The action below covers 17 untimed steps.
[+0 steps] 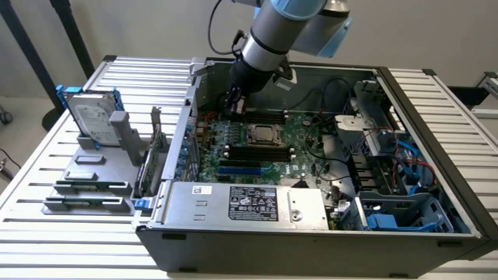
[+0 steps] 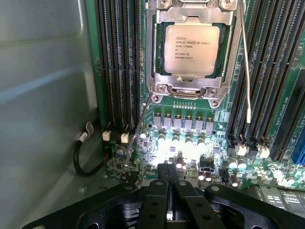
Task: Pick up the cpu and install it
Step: 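Install the first cpu locking lever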
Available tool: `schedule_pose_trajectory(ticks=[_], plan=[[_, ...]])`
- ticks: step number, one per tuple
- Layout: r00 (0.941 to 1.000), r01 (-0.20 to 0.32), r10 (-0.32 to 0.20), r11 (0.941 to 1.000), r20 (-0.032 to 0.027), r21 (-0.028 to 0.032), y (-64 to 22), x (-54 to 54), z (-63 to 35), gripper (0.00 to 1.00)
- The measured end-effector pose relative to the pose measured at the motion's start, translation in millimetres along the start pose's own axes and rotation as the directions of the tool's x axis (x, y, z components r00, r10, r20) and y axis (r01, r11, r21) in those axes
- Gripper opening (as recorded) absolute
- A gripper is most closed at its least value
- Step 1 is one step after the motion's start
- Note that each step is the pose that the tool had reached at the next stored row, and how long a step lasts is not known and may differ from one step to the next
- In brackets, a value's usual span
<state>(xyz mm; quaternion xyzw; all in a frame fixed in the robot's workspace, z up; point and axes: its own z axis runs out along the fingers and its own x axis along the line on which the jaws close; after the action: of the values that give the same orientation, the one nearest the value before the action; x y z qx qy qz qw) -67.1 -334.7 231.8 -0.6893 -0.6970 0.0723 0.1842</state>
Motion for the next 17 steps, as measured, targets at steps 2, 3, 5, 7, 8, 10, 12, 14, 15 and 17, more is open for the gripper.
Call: schedule_pose_trajectory(ticks=[2, 3, 5, 7, 8, 10, 12, 14, 15, 17], plan=[[0.9999, -0.011, 0.011, 0.9999, -0.0005, -0.0015, -0.2, 0.0, -0.3, 0.11], [0.9999, -0.017, 0.017, 0.9999, -0.0009, -0.0024, -0.2, 0.0, -0.4, 0.11], [0.9996, -0.029, 0.029, 0.9996, -0.0005, -0.0041, -0.3, 0.0, -0.6, 0.11], [0.9992, -0.041, 0.041, 0.9992, 0.0025, -0.0059, -0.4, -0.1, -0.7, 0.11], [0.9989, -0.046, 0.046, 0.9989, 0.0027, -0.0068, -0.3, -0.1, -0.8, 0.11], [0.9981, -0.061, 0.061, 0.9981, -0.0007, -0.0089, -0.4, -0.1, -1.1, 0.11], [0.9964, -0.084, 0.084, 0.9964, -0.0092, -0.0124, -0.6, 0.0, -1.4, 0.11], [0.9938, -0.110, 0.110, 0.9938, -0.0190, -0.0157, -0.7, 0.0, -1.6, 0.11], [0.9921, -0.123, 0.123, 0.9922, -0.0242, -0.0173, -0.7, 0.0, -1.7, 0.11], [0.9882, -0.150, 0.149, 0.9885, -0.0351, -0.0204, -0.8, 0.0, -1.9, 0.11]])
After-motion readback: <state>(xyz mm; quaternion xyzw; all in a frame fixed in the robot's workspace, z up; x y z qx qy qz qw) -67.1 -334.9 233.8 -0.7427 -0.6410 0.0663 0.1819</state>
